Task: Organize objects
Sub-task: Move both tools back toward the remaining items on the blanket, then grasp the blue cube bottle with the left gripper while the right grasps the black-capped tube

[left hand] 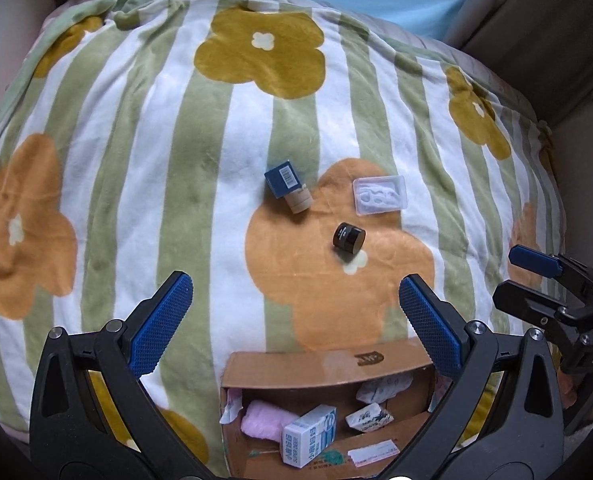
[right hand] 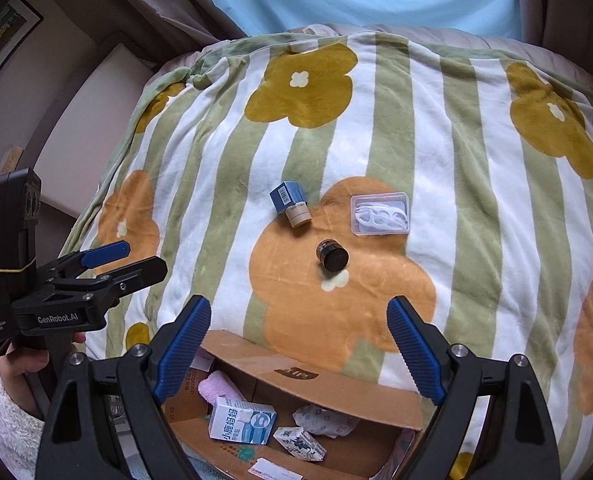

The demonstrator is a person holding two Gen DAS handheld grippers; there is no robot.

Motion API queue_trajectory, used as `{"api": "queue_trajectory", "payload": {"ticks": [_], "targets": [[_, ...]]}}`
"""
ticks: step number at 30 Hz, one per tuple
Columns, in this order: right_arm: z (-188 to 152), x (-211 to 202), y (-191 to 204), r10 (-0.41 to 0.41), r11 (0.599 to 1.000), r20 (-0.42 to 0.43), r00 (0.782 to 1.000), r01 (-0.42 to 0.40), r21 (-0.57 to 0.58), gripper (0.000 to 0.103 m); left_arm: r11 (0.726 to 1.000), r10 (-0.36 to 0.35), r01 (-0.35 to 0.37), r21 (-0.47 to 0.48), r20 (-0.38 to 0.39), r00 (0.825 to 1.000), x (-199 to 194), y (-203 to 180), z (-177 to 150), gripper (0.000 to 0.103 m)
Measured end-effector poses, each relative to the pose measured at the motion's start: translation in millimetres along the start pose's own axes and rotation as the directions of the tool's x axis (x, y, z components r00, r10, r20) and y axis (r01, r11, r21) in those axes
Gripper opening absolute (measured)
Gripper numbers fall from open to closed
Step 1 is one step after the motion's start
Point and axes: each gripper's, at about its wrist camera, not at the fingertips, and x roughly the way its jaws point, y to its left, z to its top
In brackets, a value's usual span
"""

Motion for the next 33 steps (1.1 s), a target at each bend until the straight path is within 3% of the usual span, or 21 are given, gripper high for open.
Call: {"api": "queue_trajectory", "payload": {"ticks": [8,16,23,33], "targets": [[29,52,-19,-0.035,0.998,-0.041,0.999,0.033,-0.052,0.088,0.999,-0.013,0.011,-0.048,-0.042,0.999,69,6,49,0.103],[45,117,-38,-0.014,0.998,-0.097,0.995,0.007,-0.068,0.088,0.997,-0.014,0.006,-0.079,-0.103,0.995,144,15,83,0.097],[46,156,-45,0.009,0.998,-0.147,0.989,-0.018,-0.058,0.082,0.993,-0.008,-0.012,-0.12,-0.163,0.987,194,24,92,0.09],[48,195,-30,0.024,0.997,-0.187,0.982,-0.038,-0.073,0.073,0.99,-0.028,0.0,-0.144,-0.192,0.981,224,30,89,0.083]]}}
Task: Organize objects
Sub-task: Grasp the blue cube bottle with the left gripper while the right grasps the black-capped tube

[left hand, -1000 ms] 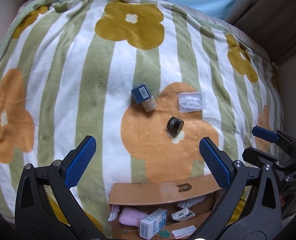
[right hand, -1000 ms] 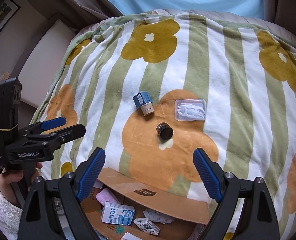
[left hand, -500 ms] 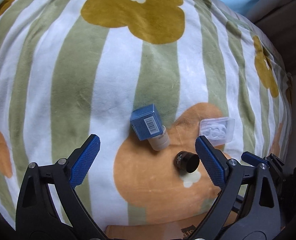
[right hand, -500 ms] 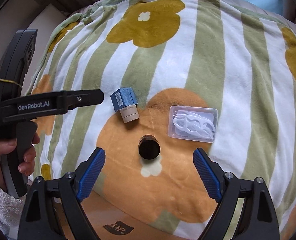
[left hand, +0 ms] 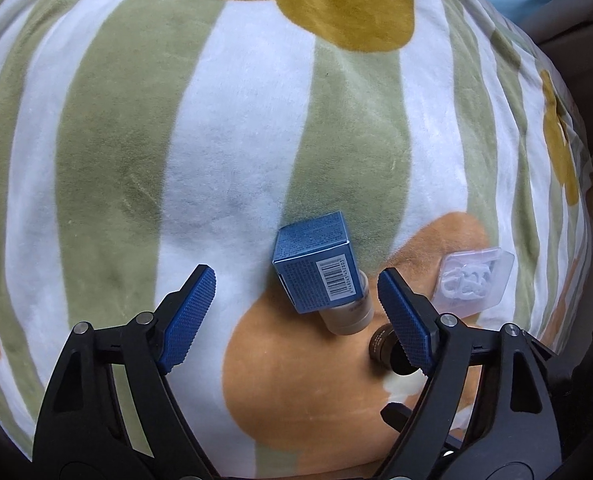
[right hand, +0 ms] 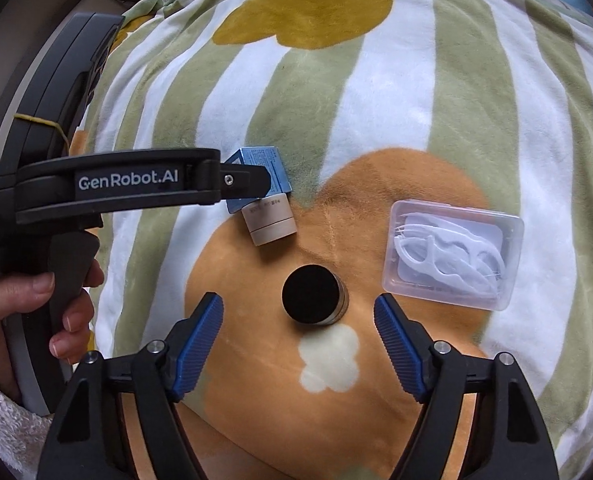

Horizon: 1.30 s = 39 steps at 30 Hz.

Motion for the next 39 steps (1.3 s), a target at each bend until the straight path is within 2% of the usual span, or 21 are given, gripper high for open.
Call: {"api": "queue_trajectory", "payload": {"ticks": [4,6,15,19,31,39], "targets": [[4,12,3,-0.037,0.999,-0.022,0.999,0.036,-0.022,0.063,1.0,-0.016,0.016,-0.01,-0.011,1.0,8,1,2,0.074],[5,15,3,-0.055,0.998,-0.031,0.998,0.054,-0.029,0.06,1.0,-0.021,0.021,-0.007,-0.014,1.0,10,0,3,0.073],[4,23,-1,-0.063,0.998,-0.053,0.997,0.062,-0.022,0.043,0.998,-0.063,0.063,-0.004,-0.029,0.998,18,-4,9,0.042],[2,23,-4,-0.076,0.997,-0.052,0.996,0.076,-0.015,0.036,0.998,-0.055,0.055,0.001,-0.029,0.998,20,-8,11,0.041],[1,8,-8,-0.061,0.998,-0.022,0.998,0.06,-0.007,0.035,0.998,-0.057,0.057,-0.003,0.006,0.998,2,-6,10,0.04],[-4,-16,-10,-0.044,0.999,0.009,0.999,0.044,0.011,0.035,0.997,-0.08,0.08,0.006,0.048,0.996,-31,-10,0,0.04]]}}
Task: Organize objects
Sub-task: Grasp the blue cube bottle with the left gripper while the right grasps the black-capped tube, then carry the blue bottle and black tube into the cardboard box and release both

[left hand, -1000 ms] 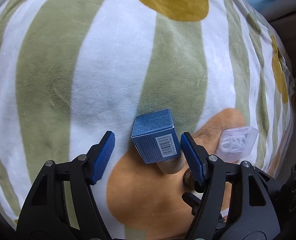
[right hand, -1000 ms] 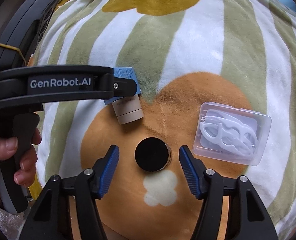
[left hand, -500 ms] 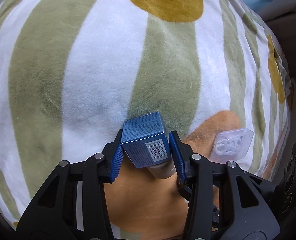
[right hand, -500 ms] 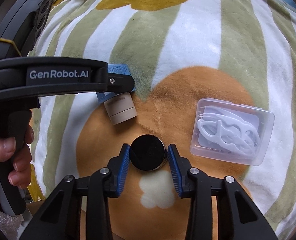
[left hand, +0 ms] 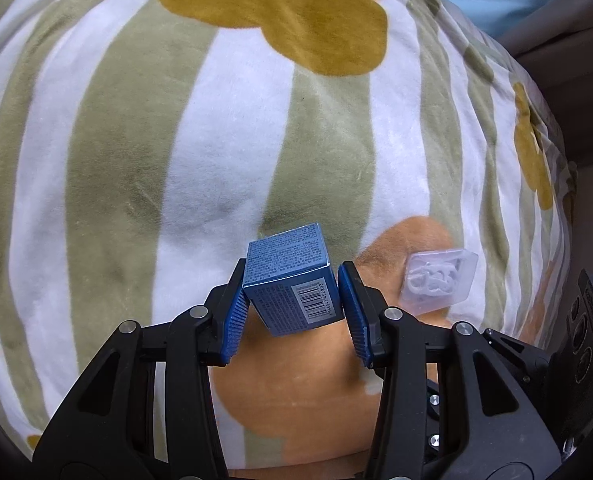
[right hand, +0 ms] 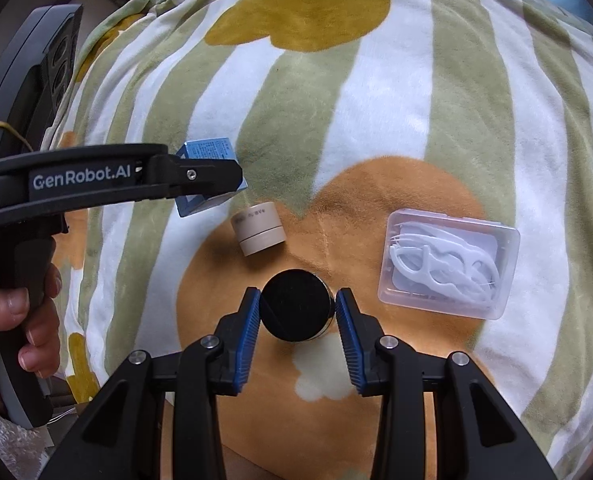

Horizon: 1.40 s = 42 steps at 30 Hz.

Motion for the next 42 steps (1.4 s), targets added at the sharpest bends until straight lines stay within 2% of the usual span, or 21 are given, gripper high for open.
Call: {"api": "queue_trajectory", "payload": {"ticks": [6,11,18,28,35,42], "targets": [[1,-28,2,-0.001,1.0,0.036,0.999,0.001,0.0,0.035,1.0,-0.016,0.016,0.02,0.025,1.0,-38,-2,-19,0.04],[-3,-41,29,-0.008,1.0,0.076,0.997,0.007,0.019,0.035,0.999,-0.025,0.023,0.042,0.062,0.998,-81,0,-46,0.04],[-31,-94,37,-0.023,0.999,0.146,0.989,0.018,0.037,0.035,0.996,-0.027,0.016,0.092,0.113,0.993,-132,-13,-87,0.04],[-92,-153,56,-0.054,0.997,0.209,0.976,0.042,0.06,0.035,0.986,-0.03,0.004,0.165,0.156,0.987,-186,-25,-169,0.04],[-137,-174,65,-0.065,0.995,0.218,0.974,0.048,0.085,0.035,0.98,-0.034,0.003,0.2,0.151,0.988,-202,-33,-220,0.04],[-178,-166,68,-0.082,0.992,0.187,0.979,0.062,0.111,0.035,0.977,-0.036,0.009,0.215,0.124,0.992,-191,-29,-267,0.04]]}}
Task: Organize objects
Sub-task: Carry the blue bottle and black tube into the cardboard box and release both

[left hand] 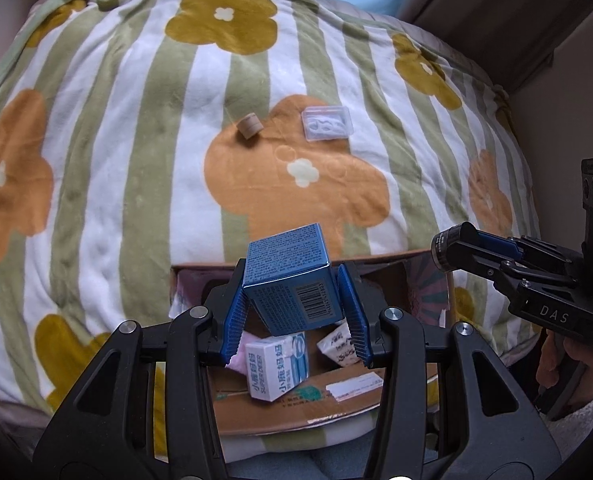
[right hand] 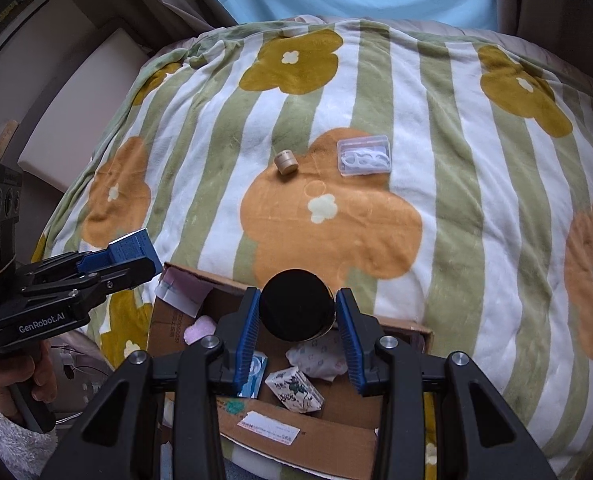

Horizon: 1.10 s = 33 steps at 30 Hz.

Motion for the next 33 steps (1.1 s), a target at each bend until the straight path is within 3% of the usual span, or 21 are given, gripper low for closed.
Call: {"api": "queue_trajectory", "payload": {"ticks": [14,27,28,29,30,32,33], "targets": [[-80,44,-19,-0.026,0.997,-0.116,0.993,0.034,0.069,0.035,1.0,0.004,-0.005,-0.005,-0.124,0.992,55,11,-71,0.04],[-95,54,-22,-0.046,0.996,-0.129,0.991,0.055,0.068,0.035,0.998,0.04,-0.034,0.043,-0.143,0.989,66,1,-66,0.041],[-94,55,-22,-0.044,0.996,-0.128,0.991,0.053,0.069,0.035,0.999,0.035,-0.029,0.042,-0.137,0.99,64,0,-64,0.047],[-92,55,-21,-0.041,0.996,-0.128,0.991,0.051,0.073,0.038,0.999,0.027,-0.022,0.038,-0.132,0.991,62,0,-64,0.06],[-91,55,-21,-0.04,0.995,-0.122,0.992,0.05,0.081,0.043,0.999,0.026,-0.021,0.038,-0.13,0.991,61,-1,-62,0.098],[-90,53,-22,-0.028,0.994,-0.109,0.994,0.039,0.102,0.074,0.999,0.024,-0.019,0.044,-0.111,0.994,57,-3,-62,0.103],[-90,52,-23,-0.024,0.993,-0.103,0.994,0.036,0.115,0.08,0.999,0.027,-0.022,0.046,-0.114,0.993,57,-4,-63,0.103]]}}
